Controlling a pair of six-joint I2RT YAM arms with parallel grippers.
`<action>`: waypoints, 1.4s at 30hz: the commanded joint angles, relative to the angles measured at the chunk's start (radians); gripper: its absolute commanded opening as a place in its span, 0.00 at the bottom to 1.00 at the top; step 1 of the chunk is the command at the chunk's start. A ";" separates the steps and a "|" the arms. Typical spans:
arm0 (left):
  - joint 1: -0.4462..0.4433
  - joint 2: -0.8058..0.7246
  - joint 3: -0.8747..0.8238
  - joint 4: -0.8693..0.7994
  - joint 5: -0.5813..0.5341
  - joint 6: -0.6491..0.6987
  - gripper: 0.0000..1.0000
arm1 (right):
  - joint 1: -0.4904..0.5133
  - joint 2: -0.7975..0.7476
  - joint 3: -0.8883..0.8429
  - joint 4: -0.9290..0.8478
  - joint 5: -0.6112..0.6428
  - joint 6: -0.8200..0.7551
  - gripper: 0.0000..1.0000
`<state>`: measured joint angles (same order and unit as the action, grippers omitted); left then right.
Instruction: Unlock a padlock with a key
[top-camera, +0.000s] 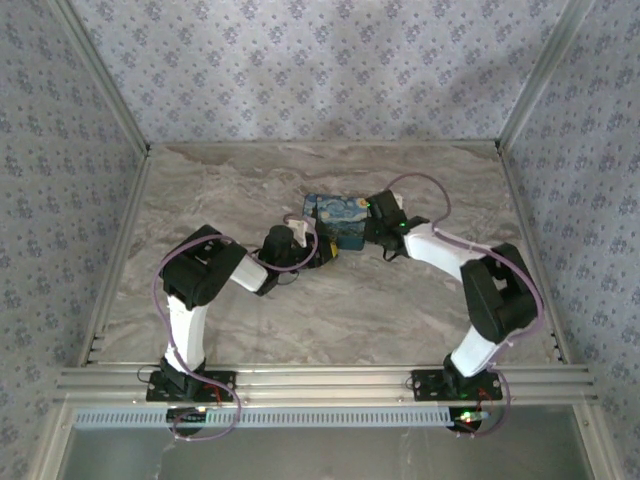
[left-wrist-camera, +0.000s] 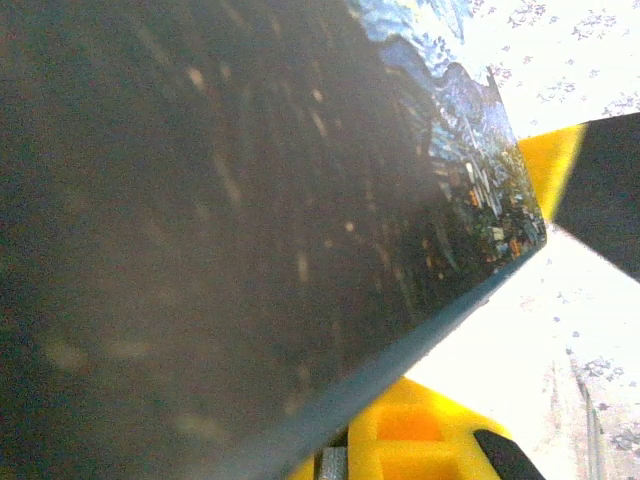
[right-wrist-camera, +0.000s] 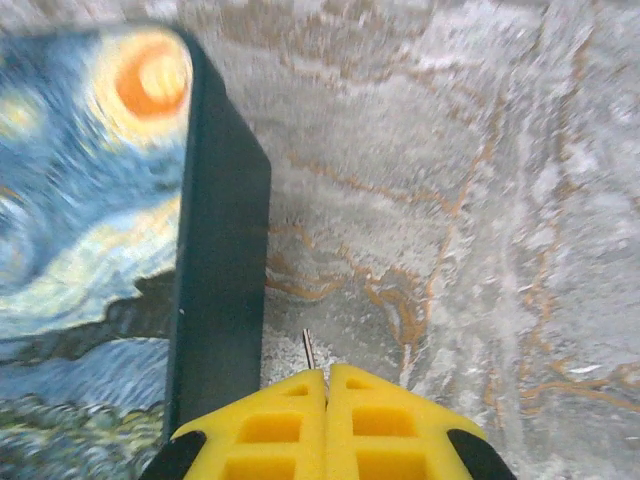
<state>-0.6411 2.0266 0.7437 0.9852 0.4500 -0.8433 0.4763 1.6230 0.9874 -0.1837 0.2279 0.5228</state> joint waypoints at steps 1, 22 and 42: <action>0.010 0.000 -0.023 -0.151 0.033 -0.078 0.00 | -0.026 -0.104 -0.058 0.054 -0.073 -0.020 0.00; 0.025 -0.089 0.021 -0.089 0.053 -0.306 0.00 | -0.133 -0.606 -0.606 0.571 -0.606 0.175 0.00; 0.029 -0.085 0.072 0.004 0.033 -0.440 0.00 | -0.008 -0.261 -0.697 1.108 -0.492 0.375 0.00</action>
<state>-0.6201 1.9594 0.7792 0.9188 0.4820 -1.2518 0.4557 1.3201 0.2974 0.7689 -0.3012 0.8471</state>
